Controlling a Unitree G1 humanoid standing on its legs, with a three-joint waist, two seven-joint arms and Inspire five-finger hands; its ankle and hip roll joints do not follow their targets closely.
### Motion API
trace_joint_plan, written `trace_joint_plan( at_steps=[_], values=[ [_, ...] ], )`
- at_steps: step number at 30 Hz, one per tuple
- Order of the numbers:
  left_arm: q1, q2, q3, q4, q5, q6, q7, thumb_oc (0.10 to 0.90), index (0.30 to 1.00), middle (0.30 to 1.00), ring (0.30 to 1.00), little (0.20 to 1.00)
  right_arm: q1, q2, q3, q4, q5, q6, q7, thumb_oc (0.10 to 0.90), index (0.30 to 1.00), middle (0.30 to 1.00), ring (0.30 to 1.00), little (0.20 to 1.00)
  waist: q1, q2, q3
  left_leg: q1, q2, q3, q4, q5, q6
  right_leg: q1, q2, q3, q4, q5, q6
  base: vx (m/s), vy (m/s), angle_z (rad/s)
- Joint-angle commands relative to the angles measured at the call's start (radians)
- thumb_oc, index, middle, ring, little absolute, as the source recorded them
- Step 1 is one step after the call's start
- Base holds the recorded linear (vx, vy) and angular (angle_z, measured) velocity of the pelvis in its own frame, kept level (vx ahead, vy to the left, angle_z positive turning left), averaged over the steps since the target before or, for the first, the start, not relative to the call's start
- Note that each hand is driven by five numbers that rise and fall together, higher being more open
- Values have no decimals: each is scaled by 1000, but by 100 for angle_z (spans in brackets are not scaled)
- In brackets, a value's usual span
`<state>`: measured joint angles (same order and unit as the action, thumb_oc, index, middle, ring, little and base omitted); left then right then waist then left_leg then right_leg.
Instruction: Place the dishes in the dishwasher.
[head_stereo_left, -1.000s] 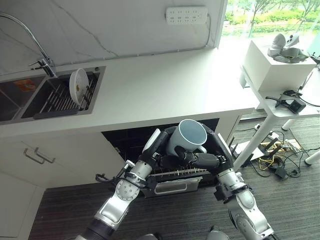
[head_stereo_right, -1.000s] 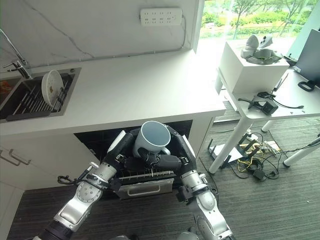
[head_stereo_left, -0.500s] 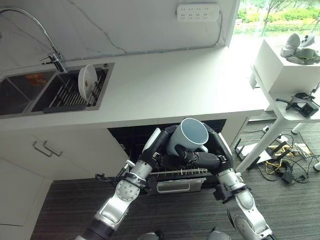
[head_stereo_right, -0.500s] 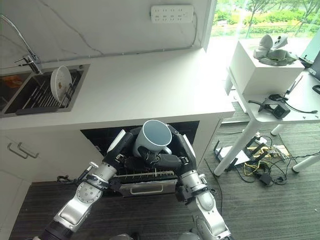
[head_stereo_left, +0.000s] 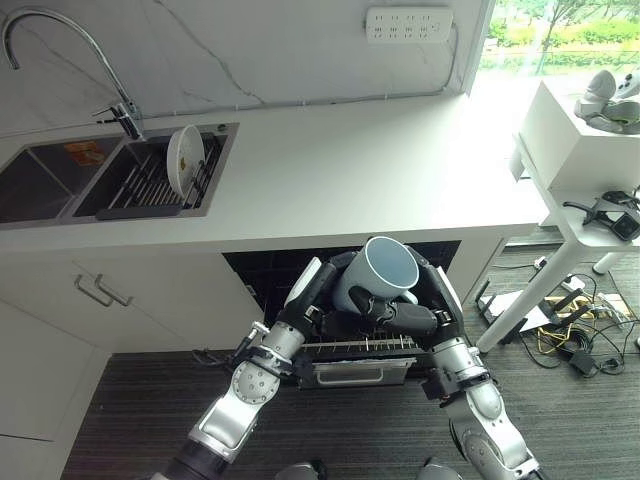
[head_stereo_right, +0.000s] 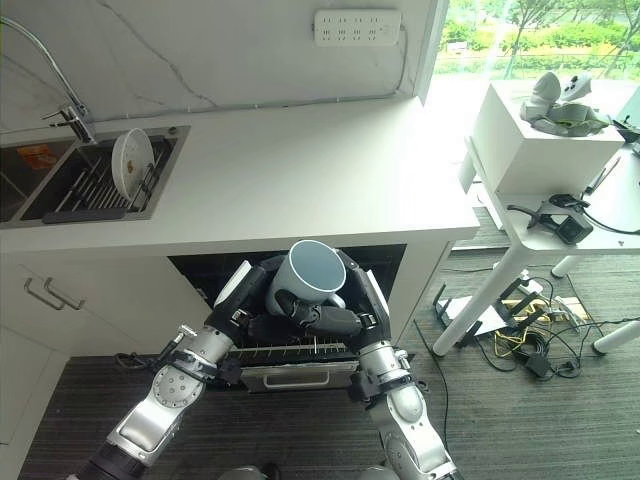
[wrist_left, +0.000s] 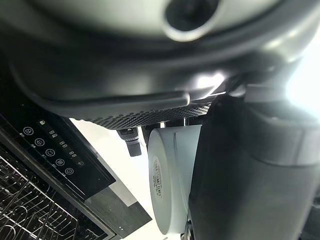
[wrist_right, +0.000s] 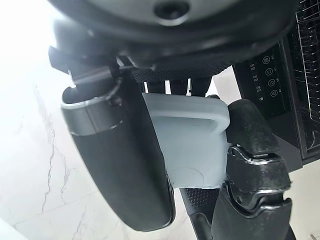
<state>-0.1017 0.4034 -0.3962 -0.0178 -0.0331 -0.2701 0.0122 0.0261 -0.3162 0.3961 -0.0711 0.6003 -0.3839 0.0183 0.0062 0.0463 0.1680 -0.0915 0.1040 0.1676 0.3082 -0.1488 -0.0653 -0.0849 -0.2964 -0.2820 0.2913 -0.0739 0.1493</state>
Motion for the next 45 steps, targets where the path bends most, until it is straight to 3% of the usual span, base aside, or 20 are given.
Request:
trace_joint_plan(
  at_steps=[1,40,45],
  values=[
    [9,44,114,-49,-39,-101,101,800,900,900,900,900,-84,69,-206,-57,140,-267,-223,400,300,300,300,300,12,-17,-46,19,28,-5,-8,-84,24,28,-2,49,9,-98,33,13,3,5],
    [29,73,153,-55,-48,-134,125,800,900,900,900,900,-77,64,-292,23,24,-378,-478,400,300,300,300,300,20,-12,-44,9,34,-12,-8,-80,17,33,2,37,9,-104,30,-3,0,2],
    [34,74,164,-59,-69,-165,118,800,900,900,900,900,-78,62,-310,34,10,-391,-508,400,300,300,300,300,23,-13,-43,8,34,-13,-8,-80,16,34,2,35,9,-105,30,0,0,0]
  ],
)
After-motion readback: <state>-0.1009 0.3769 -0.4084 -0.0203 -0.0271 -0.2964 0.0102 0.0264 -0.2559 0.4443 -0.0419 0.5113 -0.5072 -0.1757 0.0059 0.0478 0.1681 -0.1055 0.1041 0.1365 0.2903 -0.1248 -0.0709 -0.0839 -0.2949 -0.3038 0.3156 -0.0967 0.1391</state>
